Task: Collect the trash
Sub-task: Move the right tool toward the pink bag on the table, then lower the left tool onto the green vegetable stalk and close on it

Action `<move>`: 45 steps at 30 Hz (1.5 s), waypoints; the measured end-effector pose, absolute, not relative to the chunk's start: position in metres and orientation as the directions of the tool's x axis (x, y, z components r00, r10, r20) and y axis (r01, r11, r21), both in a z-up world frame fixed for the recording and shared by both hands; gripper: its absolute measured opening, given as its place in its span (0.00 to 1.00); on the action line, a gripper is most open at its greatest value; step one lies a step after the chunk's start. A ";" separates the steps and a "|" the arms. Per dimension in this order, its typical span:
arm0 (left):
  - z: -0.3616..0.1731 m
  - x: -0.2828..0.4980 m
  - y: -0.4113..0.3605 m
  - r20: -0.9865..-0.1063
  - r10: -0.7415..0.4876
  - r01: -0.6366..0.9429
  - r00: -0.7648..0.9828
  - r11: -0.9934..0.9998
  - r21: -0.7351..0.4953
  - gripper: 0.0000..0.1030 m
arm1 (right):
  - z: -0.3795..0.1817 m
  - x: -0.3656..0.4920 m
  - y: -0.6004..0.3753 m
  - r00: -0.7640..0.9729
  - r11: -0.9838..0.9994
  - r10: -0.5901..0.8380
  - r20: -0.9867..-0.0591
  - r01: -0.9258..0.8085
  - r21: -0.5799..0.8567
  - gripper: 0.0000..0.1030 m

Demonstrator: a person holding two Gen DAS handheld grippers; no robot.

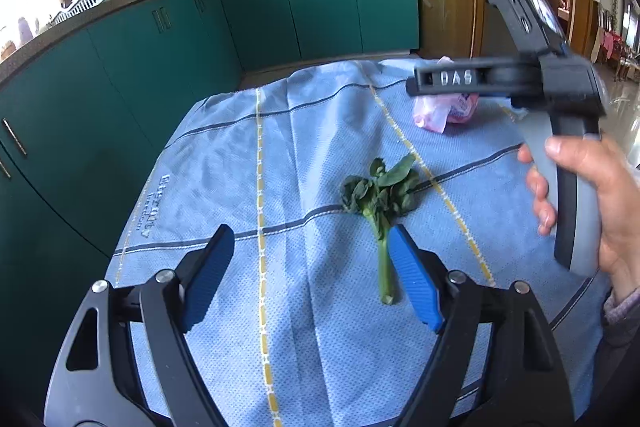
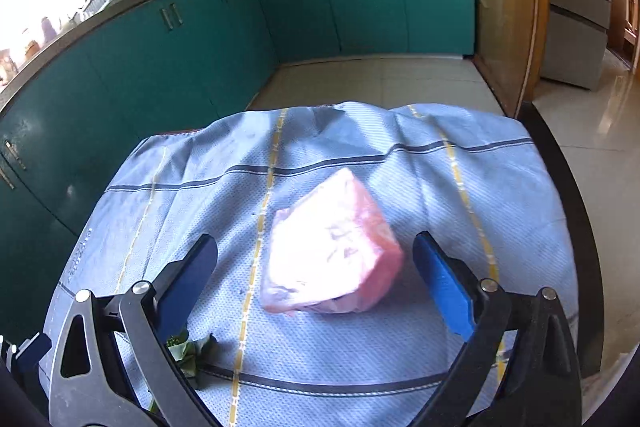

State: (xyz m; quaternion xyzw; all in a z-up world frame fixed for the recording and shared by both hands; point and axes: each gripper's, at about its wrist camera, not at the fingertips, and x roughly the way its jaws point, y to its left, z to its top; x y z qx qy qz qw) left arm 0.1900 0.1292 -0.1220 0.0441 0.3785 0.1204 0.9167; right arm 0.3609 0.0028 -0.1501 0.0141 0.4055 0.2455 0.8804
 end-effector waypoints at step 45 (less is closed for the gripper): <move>-0.145 0.233 0.104 -0.772 0.078 -0.050 0.631 0.997 0.060 0.68 | -0.127 0.176 -0.090 0.519 0.817 0.482 -0.706 -0.558 0.147 0.96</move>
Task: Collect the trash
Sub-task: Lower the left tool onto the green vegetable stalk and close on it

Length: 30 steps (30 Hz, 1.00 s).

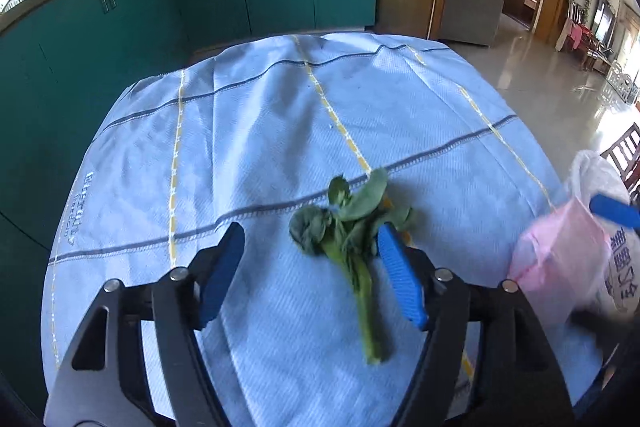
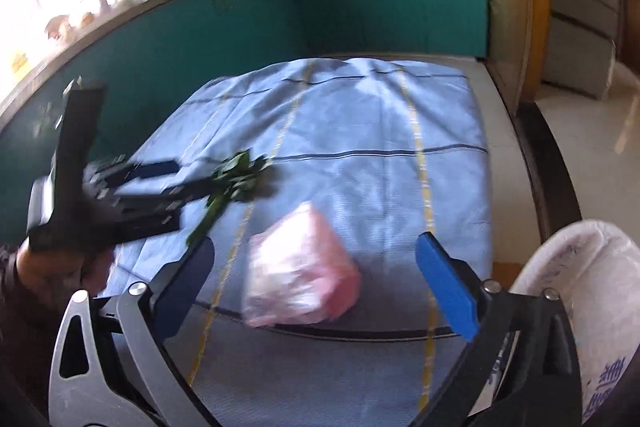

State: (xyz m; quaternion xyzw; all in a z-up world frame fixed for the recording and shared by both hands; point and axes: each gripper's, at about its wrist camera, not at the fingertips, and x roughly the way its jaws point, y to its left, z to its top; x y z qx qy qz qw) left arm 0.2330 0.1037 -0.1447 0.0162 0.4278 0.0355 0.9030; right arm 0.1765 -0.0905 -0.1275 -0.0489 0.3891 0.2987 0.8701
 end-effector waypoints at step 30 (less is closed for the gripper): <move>-0.165 0.247 0.078 -0.792 0.080 0.001 0.605 0.995 0.102 0.68 | -0.150 0.175 -0.071 0.535 0.839 0.384 -0.753 -0.542 0.043 0.96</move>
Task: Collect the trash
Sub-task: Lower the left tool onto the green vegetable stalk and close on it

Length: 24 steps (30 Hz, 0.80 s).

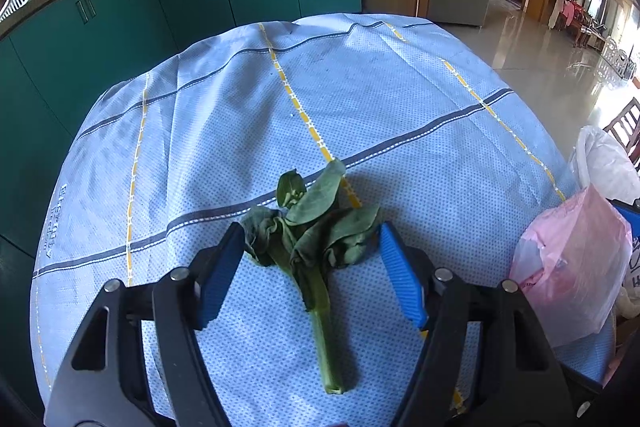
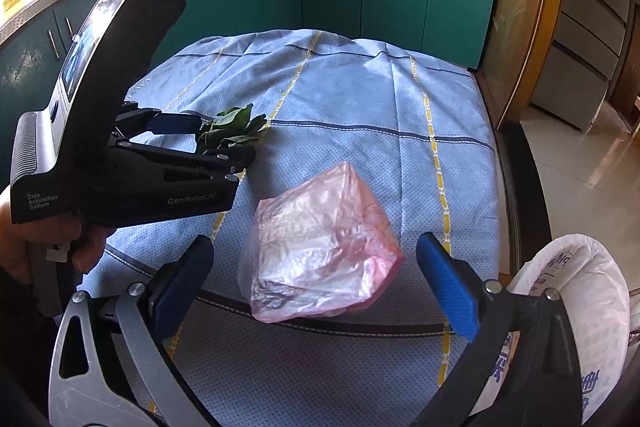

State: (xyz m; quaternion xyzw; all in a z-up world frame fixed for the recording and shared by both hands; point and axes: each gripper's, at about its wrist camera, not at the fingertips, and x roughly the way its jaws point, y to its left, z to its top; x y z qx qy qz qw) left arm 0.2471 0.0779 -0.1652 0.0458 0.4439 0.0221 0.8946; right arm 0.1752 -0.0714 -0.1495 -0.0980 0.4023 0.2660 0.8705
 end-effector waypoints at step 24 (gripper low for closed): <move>-0.165 0.242 0.079 -0.805 0.032 0.001 0.592 0.999 0.041 0.61 | -0.158 0.176 -0.062 0.528 0.837 0.367 -0.766 -0.546 0.024 0.96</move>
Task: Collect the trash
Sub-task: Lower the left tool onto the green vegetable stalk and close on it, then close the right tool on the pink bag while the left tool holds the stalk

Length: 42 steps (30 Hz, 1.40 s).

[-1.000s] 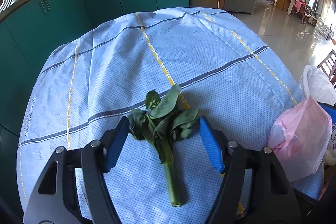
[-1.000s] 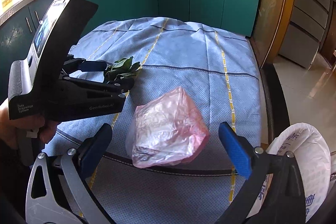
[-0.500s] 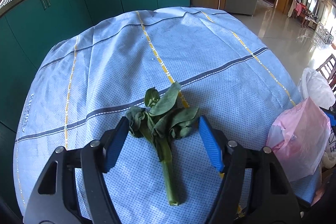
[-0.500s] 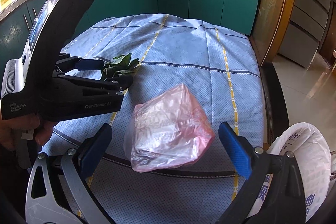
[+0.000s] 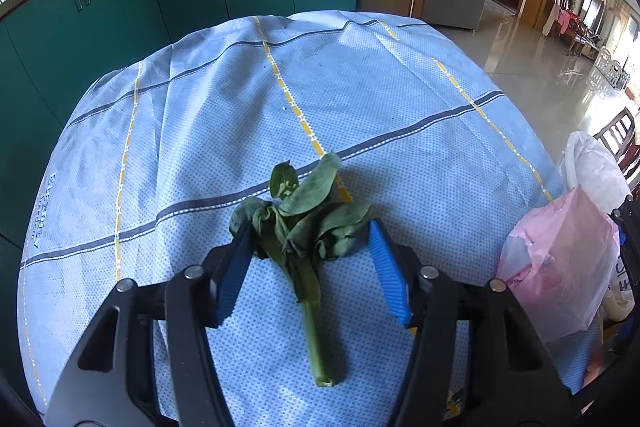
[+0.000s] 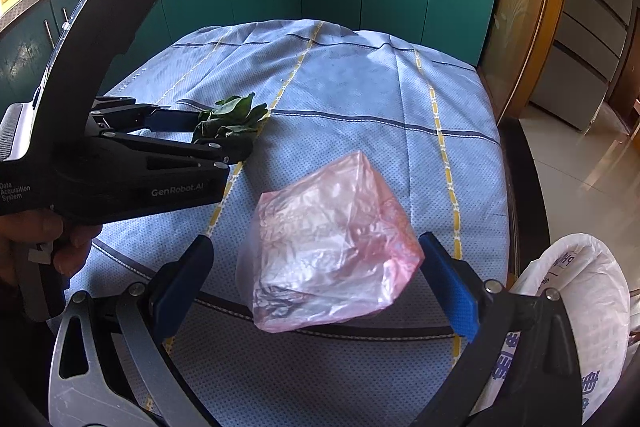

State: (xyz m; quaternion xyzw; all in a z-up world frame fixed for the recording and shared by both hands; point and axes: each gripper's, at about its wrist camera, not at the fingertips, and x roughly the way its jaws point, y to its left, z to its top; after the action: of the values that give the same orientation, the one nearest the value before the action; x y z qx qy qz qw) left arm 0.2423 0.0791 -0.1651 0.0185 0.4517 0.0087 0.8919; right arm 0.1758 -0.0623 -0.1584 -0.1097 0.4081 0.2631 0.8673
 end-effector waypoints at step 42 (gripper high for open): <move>-0.106 0.173 0.059 -0.594 0.132 -0.015 0.794 0.980 0.197 0.18 | -0.148 0.176 -0.078 0.526 0.841 0.428 -0.735 -0.531 0.109 0.68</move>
State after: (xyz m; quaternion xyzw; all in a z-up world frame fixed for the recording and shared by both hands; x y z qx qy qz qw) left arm 0.1730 0.0591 -0.1058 0.0911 0.3186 0.0390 0.9427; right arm 0.1762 -0.0777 -0.1483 -0.0642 0.4017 0.2750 0.8711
